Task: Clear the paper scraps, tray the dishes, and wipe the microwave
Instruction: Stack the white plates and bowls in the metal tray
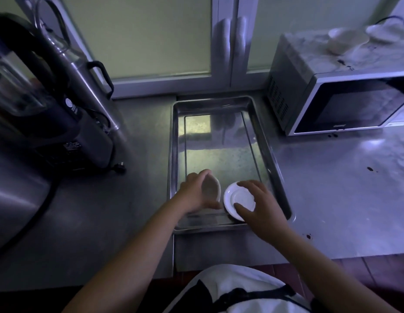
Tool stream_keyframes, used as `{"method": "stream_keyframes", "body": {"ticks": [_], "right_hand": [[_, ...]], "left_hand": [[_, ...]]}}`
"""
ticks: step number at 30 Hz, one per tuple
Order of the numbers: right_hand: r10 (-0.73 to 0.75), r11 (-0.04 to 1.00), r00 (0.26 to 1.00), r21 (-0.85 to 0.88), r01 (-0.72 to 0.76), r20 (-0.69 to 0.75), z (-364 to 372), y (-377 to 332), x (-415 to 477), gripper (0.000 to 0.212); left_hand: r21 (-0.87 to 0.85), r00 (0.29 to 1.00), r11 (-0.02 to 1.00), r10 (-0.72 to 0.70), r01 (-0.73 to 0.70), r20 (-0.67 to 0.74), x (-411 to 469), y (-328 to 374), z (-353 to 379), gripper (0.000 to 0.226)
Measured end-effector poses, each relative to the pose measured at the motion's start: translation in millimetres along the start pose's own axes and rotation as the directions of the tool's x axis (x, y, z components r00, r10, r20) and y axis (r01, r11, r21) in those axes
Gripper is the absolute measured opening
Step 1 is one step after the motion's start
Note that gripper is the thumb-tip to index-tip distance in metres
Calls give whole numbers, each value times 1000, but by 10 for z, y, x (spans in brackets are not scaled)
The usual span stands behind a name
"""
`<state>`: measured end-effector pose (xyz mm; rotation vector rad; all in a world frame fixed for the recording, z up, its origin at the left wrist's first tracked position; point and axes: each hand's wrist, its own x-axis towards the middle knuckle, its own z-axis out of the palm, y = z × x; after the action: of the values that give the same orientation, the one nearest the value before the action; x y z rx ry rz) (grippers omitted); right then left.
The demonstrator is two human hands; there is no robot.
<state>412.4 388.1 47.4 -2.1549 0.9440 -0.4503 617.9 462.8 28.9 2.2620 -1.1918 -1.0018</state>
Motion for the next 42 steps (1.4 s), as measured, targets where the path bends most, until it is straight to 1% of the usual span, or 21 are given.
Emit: {"method": "stream_keyframes", "body": {"ticks": [1, 2, 3, 6, 9, 13, 16, 18, 20, 22, 23, 25, 26, 27, 29, 30, 32, 35, 39, 42], "right_hand": [[34, 999, 999, -17, -35, -36, -46, 83, -44, 51], [74, 997, 995, -22, -76, -71, -93, 168, -101, 49], [119, 993, 988, -14, -121, -102, -142, 250, -170, 49], [251, 968, 954, 23, -250, -167, -270, 445, -375, 47], [367, 930, 906, 59, -363, -211, -376, 552, -519, 50], [422, 906, 858, 129, -402, -291, -524, 645, -596, 48], [472, 881, 833, 184, -435, -290, -675, 730, -578, 44], [478, 877, 829, 205, -434, -290, -793, 799, -494, 43], [459, 886, 838, 224, -406, -296, -932, 868, -350, 42], [437, 895, 849, 237, -378, -297, -1098, 928, -163, 42], [429, 898, 852, 247, -365, -299, -1194, 955, -62, 41], [405, 902, 861, 289, -321, -308, -1444, 1024, 146, 39], [390, 905, 864, 305, -297, -318, -1586, 1060, 248, 38], [376, 908, 867, 317, -274, -327, -1734, 1106, 345, 37], [354, 907, 872, 352, -232, -339, -2029, 1228, 513, 34], [345, 905, 873, 370, -212, -344, -2167, 1303, 586, 33], [330, 898, 878, 402, -179, -347, -2419, 1474, 722, 27], [334, 867, 886, 474, -155, -321, -2720, 1733, 886, 20], [340, 826, 898, 545, -145, -277, -3036, 2073, 1024, 24], [347, 811, 901, 566, -149, -260, -3203, 2286, 1059, 25]], "left_hand": [[144, 1000, 989, -22, 20, 9, 97, -60, 51, 110], [245, 999, 969, -33, 27, 23, 186, -119, 103, 113], [299, 998, 954, -41, 28, 38, 268, -171, 153, 114], [364, 996, 931, -55, 25, 73, 460, -265, 259, 114], [461, 991, 887, -66, 5, 117, 553, -276, 331, 116], [516, 987, 857, -79, -5, 141, 589, -281, 382, 117], [543, 983, 840, -99, 0, 154, 605, -278, 384, 121], [545, 978, 838, -131, 23, 160, 627, -236, 365, 125], [506, 983, 860, -143, 64, 118, 661, -99, 307, 121], [447, 997, 893, -77, 59, 24, 716, 138, 226, 103], [383, 999, 923, -32, 38, -23, 746, 297, 186, 91], [118, 993, 993, 27, -13, -117, 828, 718, 125, 64], [-31, 986, 998, 40, -46, -164, 867, 960, 102, 50], [-151, 978, 985, 47, -78, -203, 911, 1229, 84, 36], [-267, 964, 951, 84, -153, -254, 1031, 1783, 54, 15], [-314, 957, 931, 103, -189, -269, 1120, 2061, 37, 11], [-394, 944, 887, 121, -242, -307, 1371, 2605, 0, 10], [-390, 917, 875, 132, -286, -376, 1885, 3372, -109, 10], [-416, 912, 875, 65, -247, -404, 2536, 4188, -287, 9], [-376, 901, 906, 16, -197, -433, 2951, 4596, -332, 17]]}}
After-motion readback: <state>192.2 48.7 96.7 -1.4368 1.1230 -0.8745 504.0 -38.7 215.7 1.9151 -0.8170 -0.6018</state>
